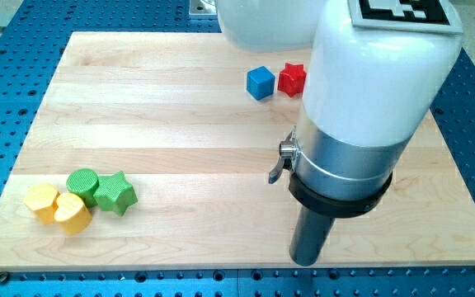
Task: Slide the yellow heart into the green circle
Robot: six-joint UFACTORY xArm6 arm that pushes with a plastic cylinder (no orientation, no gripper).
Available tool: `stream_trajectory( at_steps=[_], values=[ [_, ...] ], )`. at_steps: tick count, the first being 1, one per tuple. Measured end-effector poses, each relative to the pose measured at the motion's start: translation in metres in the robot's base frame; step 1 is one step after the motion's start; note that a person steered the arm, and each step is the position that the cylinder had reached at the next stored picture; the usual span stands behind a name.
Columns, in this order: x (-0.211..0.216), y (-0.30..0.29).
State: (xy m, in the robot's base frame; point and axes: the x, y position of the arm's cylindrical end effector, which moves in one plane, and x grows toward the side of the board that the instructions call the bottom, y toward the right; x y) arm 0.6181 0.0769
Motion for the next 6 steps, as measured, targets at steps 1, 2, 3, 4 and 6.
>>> stream_trajectory(
  at_steps=[1, 2, 3, 4, 6],
  values=[
    [0.000, -0.001],
    [0.000, -0.049],
    [0.000, -0.128],
    [0.000, -0.205],
    [-0.003, -0.290]
  ],
)
